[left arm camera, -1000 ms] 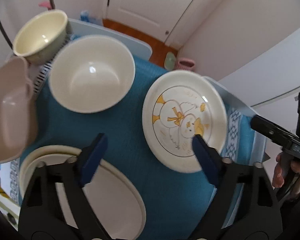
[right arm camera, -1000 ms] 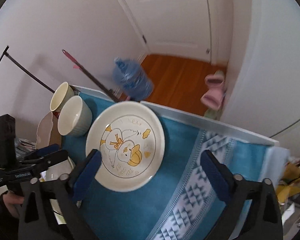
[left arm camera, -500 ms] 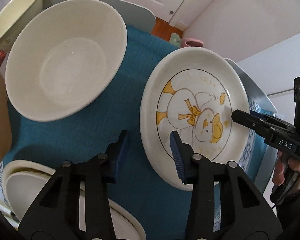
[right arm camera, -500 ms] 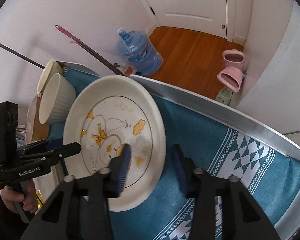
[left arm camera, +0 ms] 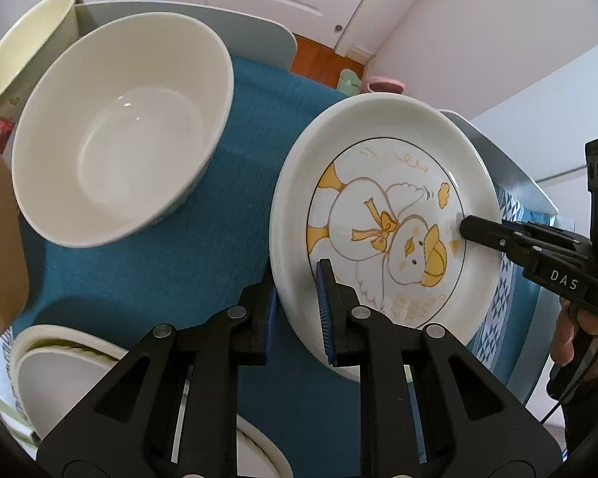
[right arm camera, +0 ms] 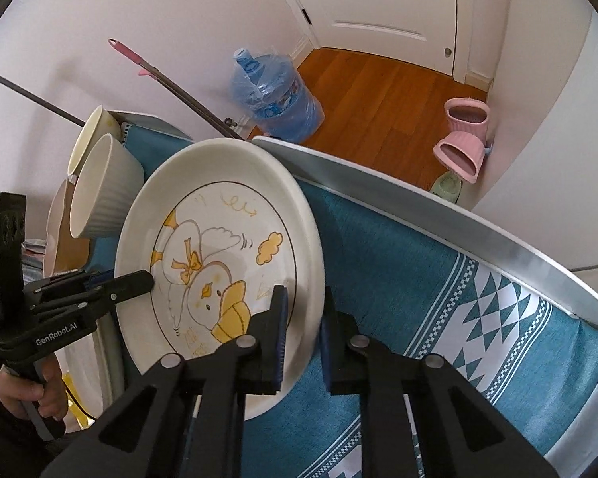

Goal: Organize plates and bowls
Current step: 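Carry the duck-print plate with both grippers and lower it onto the stack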

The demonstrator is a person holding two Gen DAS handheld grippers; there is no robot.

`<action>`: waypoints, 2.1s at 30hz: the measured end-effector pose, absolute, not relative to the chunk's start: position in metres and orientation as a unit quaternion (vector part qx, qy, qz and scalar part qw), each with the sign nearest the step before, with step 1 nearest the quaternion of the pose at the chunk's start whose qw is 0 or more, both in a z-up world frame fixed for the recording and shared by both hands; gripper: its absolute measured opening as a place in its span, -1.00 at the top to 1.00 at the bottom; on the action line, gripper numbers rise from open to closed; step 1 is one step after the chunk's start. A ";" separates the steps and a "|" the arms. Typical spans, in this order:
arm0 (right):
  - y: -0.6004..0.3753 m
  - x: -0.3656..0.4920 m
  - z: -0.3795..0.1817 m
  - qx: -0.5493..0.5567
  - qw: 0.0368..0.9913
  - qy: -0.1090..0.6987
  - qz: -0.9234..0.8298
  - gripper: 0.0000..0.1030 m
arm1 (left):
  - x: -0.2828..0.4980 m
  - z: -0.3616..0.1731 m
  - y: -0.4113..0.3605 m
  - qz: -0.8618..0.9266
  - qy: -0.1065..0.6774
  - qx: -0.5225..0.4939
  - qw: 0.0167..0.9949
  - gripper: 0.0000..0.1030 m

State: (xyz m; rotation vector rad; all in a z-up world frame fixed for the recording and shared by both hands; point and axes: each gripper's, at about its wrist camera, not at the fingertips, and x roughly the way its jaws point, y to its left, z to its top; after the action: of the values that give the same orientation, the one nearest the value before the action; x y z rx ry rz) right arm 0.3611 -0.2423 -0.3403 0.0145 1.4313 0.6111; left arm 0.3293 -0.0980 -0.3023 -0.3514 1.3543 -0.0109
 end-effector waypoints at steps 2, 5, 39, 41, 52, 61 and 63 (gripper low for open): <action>-0.245 0.359 -0.339 0.009 0.715 0.642 0.277 0.74 | 0.329 -0.300 -0.104 -0.007 0.621 -0.157 0.768 0.69; -0.247 0.353 -0.336 0.012 0.722 0.635 0.274 0.74 | 0.328 -0.296 -0.112 -0.011 0.617 -0.146 0.773 0.69; -0.191 0.197 -0.195 0.024 0.832 0.491 0.259 0.74 | 0.186 -0.150 -0.040 -0.056 0.516 -0.111 0.848 0.69; -0.178 0.186 -0.198 0.030 0.833 0.493 0.249 0.74 | 0.184 -0.157 -0.027 -0.063 0.521 -0.111 0.844 0.69; -0.131 0.135 -0.251 0.072 0.831 0.525 0.169 0.74 | 0.172 -0.217 0.016 -0.125 0.561 -0.067 0.816 0.69; -0.117 0.110 -0.283 0.089 0.835 0.532 0.112 0.74 | 0.178 -0.255 0.021 -0.166 0.581 -0.006 0.797 0.69; -0.114 0.105 -0.284 0.086 0.838 0.529 0.104 0.74 | 0.178 -0.262 0.018 -0.170 0.582 0.011 0.795 0.69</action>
State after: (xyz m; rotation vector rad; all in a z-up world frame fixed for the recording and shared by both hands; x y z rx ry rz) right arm 0.1048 -0.1143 -0.2835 0.1829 1.1184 0.2199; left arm 0.1782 0.0182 -0.2619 0.0227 1.2518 -0.3650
